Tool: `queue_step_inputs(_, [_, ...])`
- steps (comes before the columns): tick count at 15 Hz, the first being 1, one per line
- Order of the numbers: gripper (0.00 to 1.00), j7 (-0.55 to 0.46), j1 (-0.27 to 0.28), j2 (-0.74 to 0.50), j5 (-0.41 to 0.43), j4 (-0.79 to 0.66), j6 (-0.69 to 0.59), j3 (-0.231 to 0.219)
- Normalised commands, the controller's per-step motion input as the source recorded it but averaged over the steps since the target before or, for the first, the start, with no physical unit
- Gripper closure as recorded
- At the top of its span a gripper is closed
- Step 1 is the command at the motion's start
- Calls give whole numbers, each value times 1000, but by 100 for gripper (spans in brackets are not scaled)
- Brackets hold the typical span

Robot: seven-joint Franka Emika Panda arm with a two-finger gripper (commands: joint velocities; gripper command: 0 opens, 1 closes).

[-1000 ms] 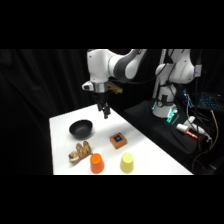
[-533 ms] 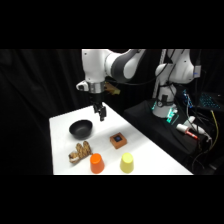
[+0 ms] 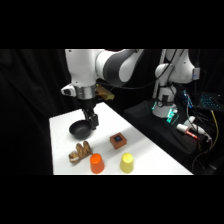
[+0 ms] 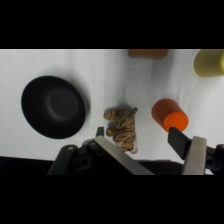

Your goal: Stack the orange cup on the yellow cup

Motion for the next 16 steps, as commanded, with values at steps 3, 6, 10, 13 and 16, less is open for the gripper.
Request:
queue_step_inputs(3, [0,79,91,395,-96,641,-248,36])
queue_step_inputs(6, [0,60,86,377,-97,585,-205,36])
queue_step_inputs(10, [0,18,43,354,-74,488,-132,28])
queue_step_inputs(13, [0,0,-1,318,-14,370,-88,31])
queue_step_inputs(16, [0,11,9,260,19,275,-66,42])
